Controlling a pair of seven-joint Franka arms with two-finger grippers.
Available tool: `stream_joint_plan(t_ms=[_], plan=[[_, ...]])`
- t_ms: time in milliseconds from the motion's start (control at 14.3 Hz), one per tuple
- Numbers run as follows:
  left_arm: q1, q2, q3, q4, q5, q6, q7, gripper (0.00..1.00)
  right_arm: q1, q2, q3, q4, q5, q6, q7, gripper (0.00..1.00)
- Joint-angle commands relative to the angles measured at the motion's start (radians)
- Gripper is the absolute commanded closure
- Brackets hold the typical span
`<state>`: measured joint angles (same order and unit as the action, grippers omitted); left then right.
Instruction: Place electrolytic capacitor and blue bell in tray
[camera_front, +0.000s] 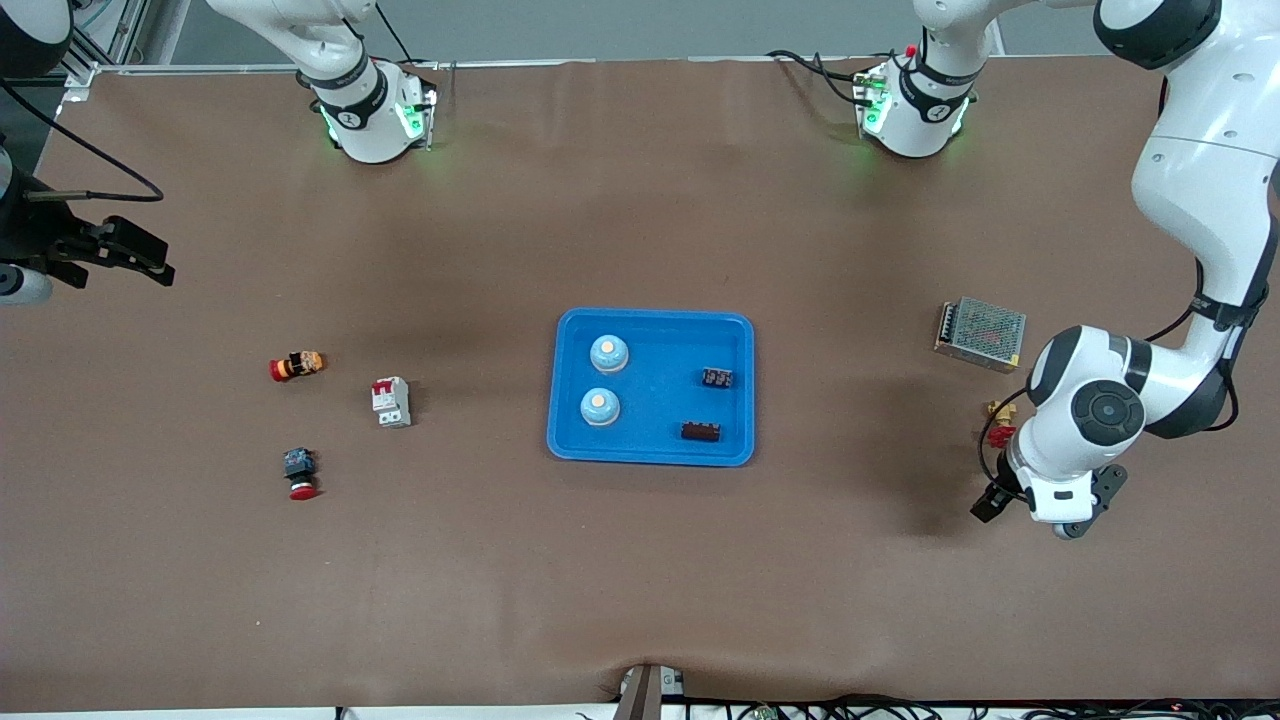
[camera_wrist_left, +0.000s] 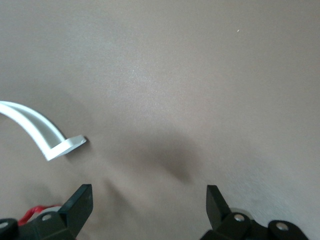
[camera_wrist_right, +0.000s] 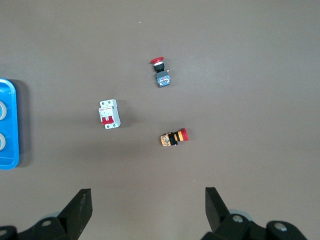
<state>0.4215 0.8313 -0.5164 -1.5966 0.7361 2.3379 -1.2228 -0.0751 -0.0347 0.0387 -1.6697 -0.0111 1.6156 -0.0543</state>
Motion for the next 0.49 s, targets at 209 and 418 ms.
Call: stream_joint_plan(t_ms=[209, 418], plan=[[-0.127, -0.041, 0.104, 0.041, -0.147, -0.017, 0.107, 0.00, -0.023, -0.005, 0.013, 0.008, 0.013, -0.014, -0.013, 0.00], [-0.214, -0.119, 0.199, 0.041, -0.286, -0.098, 0.188, 0.00, -0.023, -0.005, 0.013, 0.008, 0.014, -0.014, -0.013, 0.00]])
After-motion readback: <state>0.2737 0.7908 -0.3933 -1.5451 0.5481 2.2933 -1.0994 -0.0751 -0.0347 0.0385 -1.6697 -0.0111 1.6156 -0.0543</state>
